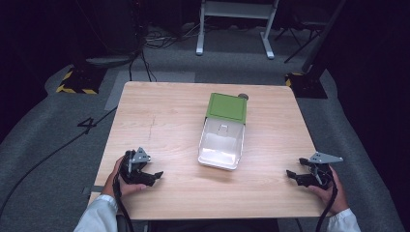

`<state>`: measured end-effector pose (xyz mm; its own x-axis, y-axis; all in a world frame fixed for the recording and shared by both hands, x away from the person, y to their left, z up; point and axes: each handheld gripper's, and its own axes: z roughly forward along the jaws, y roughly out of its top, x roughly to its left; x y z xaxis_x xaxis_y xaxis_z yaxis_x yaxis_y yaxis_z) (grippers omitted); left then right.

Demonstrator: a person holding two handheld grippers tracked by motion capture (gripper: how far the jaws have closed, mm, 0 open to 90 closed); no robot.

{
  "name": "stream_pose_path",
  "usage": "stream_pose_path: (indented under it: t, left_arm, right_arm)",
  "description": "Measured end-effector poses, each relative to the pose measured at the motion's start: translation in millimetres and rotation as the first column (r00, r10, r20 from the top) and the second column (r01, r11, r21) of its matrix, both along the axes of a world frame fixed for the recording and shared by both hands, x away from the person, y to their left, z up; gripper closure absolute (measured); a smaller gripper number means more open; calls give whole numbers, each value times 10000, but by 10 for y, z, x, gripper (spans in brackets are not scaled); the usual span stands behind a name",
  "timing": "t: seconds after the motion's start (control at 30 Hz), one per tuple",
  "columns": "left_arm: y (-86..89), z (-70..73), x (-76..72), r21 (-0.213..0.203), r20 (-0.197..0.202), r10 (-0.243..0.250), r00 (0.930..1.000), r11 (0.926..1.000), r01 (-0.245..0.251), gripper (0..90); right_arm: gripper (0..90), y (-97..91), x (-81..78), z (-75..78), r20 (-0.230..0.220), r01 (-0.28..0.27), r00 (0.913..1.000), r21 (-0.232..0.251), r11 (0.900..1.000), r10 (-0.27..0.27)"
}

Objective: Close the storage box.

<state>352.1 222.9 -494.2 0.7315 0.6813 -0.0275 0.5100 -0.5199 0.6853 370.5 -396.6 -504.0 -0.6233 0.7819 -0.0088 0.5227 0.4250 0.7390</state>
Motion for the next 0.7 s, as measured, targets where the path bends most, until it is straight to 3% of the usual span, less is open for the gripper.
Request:
stream_pose_path:
  t: [0.13, 0.3, 0.7]
  left_arm:
    - [-121, 94, -37, -248, 237, -522, 9984, 9983, 528, 194]
    - [-282, 141, -62, -201, 313, -1107, 9934, 9936, 1113, 197]
    - [-715, 349, -151, -542, 744, -2486, 9657, 9660, 2528, 305]
  right_arm:
    - [159, 0, 1, 0, -5, 1, 10000, 6, 10000, -1]
    - [159, 1, 2, 0, -5, -4, 10000, 11, 10000, 4]
    - [159, 1, 3, 0, -13, -1, 10000, 16, 10000, 1]
